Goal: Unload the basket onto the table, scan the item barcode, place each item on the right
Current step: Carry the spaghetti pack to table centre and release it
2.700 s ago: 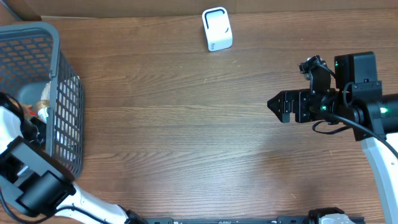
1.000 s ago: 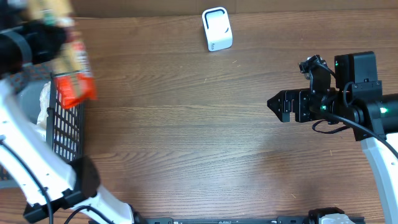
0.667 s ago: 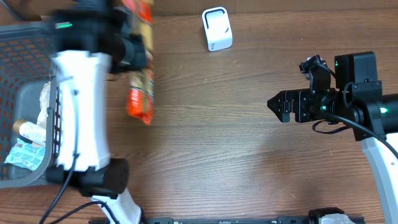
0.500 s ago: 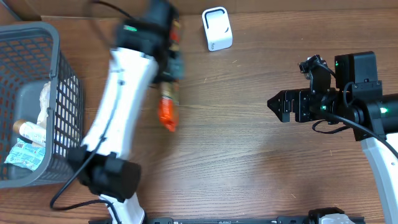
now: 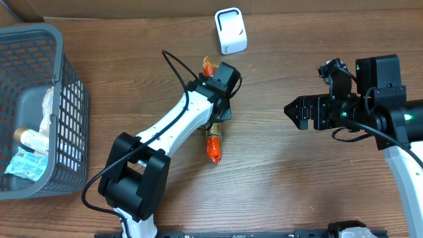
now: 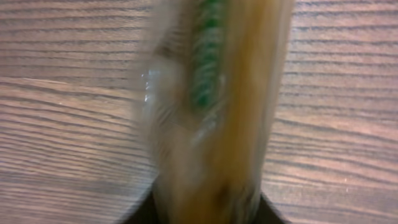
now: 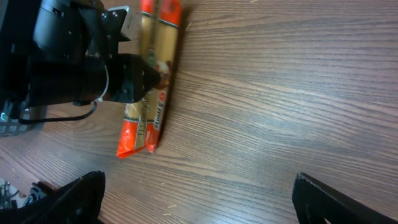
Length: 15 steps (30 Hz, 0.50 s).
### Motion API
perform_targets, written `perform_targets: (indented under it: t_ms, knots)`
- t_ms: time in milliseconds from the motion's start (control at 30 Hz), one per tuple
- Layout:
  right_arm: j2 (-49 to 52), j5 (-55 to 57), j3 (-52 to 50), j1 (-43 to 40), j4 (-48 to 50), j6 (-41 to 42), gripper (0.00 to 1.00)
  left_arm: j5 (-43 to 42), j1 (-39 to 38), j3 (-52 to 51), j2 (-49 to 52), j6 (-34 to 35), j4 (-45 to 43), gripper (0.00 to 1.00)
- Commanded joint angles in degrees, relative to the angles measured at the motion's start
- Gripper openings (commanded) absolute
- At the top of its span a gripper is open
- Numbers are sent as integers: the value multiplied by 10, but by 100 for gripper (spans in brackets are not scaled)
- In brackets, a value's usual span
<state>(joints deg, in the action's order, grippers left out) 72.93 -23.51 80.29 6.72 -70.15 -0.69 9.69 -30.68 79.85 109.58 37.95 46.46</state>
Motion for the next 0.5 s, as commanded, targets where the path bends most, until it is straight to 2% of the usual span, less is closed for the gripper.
perform_targets:
  t_ms: [0, 67, 233, 367, 467]
  knots:
    - [-1, 3, 14, -4, 2, -9, 97, 12, -2, 2, -19, 13, -31, 42]
    - [-1, 3, 14, -4, 4, -9, 97, 12, -2, 11, -19, -11, -39, 51]
    - [-1, 3, 14, -4, 6, -9, 97, 25, 9, 97, -32, -87, -1, 54]
    - [-1, 3, 14, -4, 6, -9, 97, 40, 44, 232, -58, -123, 90, 58]
    - [-1, 3, 14, -4, 5, -9, 97, 39, 93, 347, -80, -134, 176, 65]
